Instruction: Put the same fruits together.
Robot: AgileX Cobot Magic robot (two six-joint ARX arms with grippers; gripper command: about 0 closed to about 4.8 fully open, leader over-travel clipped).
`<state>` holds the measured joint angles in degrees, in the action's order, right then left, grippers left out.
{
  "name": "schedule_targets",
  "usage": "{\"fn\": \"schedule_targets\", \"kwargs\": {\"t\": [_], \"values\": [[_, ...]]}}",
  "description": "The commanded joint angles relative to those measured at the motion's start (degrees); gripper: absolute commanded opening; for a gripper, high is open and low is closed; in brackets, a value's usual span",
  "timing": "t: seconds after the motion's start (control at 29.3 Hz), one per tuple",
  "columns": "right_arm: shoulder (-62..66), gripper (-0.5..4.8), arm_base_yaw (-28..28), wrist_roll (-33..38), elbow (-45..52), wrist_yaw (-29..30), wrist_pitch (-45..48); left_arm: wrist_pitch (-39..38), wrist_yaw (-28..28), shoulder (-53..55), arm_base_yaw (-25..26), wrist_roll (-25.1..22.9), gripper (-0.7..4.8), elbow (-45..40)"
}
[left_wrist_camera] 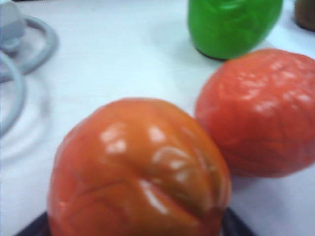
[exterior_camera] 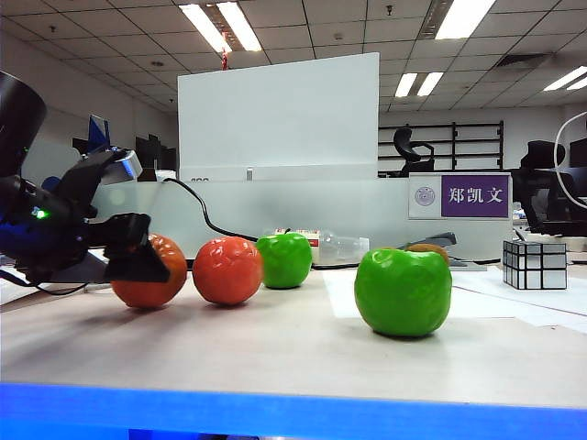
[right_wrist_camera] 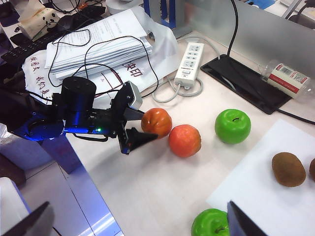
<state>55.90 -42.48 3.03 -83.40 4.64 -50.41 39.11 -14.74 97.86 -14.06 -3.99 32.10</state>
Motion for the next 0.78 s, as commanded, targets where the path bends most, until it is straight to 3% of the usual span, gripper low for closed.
{"fn": "schedule_targets", "kwargs": {"t": [0.03, 0.51, 0.65, 0.78], "values": [[-0.13, 4.79, -0.11, 0.2, -0.24, -0.04, 0.98, 0.96, -0.96, 0.0, -0.15, 1.16, 4.79, 0.09], [-0.11, 4.79, -0.11, 0.17, -0.24, -0.09, 0.96, 3.82, -1.22, -1.4, -0.15, 2.99, 4.79, 0.09], [0.28, 4.79, -0.11, -0.66, -0.24, -2.29, 0.92, 6.88, -8.04, -4.46, -0.15, 2.95, 4.79, 0.09], [2.34, 4.79, -0.04, -3.26, -0.24, -6.25, 0.07, 9.57, -7.56, -9.77, -0.15, 2.97, 4.79, 0.11]]}}
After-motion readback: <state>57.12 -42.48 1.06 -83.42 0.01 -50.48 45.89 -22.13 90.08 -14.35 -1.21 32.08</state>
